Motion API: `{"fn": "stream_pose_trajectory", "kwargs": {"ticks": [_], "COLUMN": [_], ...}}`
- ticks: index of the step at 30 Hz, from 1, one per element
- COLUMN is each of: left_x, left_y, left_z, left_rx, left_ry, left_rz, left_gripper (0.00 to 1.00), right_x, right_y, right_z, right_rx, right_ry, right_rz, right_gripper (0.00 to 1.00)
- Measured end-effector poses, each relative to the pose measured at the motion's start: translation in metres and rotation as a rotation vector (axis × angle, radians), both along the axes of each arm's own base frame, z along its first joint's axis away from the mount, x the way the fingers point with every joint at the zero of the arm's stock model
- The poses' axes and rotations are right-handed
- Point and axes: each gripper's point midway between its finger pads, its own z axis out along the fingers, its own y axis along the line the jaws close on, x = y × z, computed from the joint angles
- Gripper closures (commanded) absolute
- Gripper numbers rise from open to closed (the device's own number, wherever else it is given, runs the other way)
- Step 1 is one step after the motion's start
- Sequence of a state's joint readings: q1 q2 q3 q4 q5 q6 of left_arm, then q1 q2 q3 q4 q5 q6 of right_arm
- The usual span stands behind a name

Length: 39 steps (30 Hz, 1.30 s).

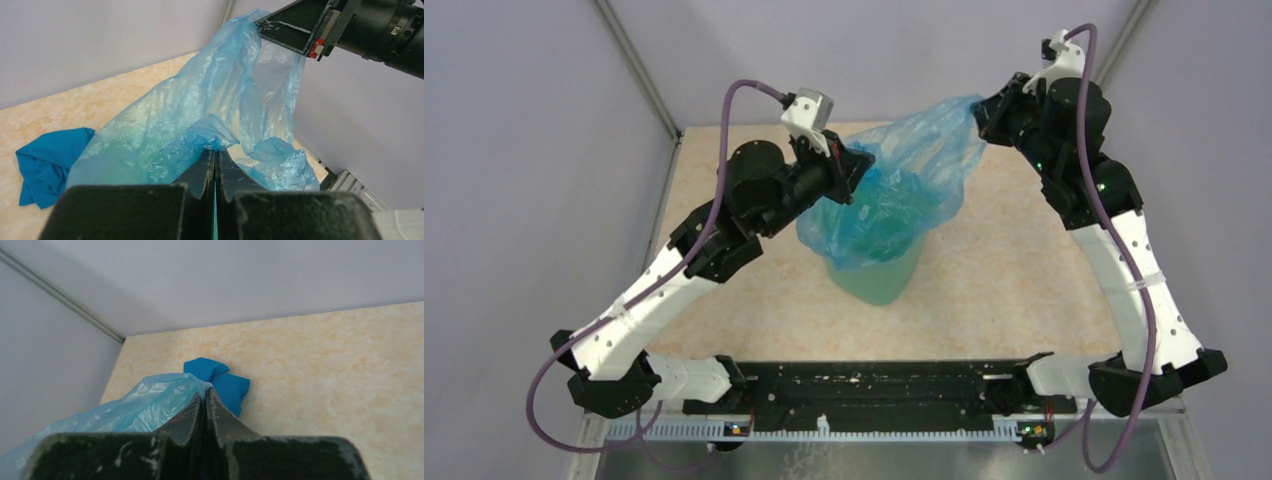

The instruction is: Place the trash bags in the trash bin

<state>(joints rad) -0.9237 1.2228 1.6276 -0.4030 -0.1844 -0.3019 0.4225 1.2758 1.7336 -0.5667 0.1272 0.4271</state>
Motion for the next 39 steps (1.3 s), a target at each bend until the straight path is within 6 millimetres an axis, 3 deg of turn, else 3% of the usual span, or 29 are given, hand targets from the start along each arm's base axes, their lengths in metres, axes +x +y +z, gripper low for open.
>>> {"fn": "stream_pose_trajectory", "kwargs": {"ticks": [6,11,15,21,25,28,31,39], "left_x": [0.027,0.052,0.06,0.066,0.071,0.075,0.079,0.093], "left_y": [-0.003,0.005,0.009,0.003,-0.001,-0.008,-0.018,-0.048], "left_z": [-0.013,-0.016,-0.018,-0.05,-0.066,-0.064,-0.065,-0.077], "left_rx": [0.011,-0.021,-0.041,-0.044,-0.052,-0.081,-0.11,-0.195], "left_ry": [0.026,0.048,0.058,0.1,0.131,0.132,0.146,0.239], "left_rz": [0.02,0.02,-0.003,-0.077,-0.122,-0.156,-0.189,-0.266], "left_gripper": [1.0,1.0,1.0,1.0,1.0,1.0,1.0,1.0], "right_x": [0.012,0.01,0.005,-0.002,-0.008,-0.016,-0.026,-0.073], "right_y": [-0.028,-0.027,-0.025,-0.019,-0.015,-0.014,-0.015,-0.006], "right_z": [-0.019,-0.018,-0.012,-0.007,-0.011,-0.011,-0.005,0.033], "right_rx": [-0.009,-0.006,0.002,0.006,-0.005,-0.025,-0.038,-0.049], "right_ry": [0.037,0.032,0.015,0.002,0.016,0.019,0.006,-0.106], "right_rz": [-0.065,-0.05,-0.033,0.015,0.051,0.076,0.098,0.242], "right_gripper": [1.0,1.0,1.0,0.78,0.44,0.28,0.21,0.19]}}
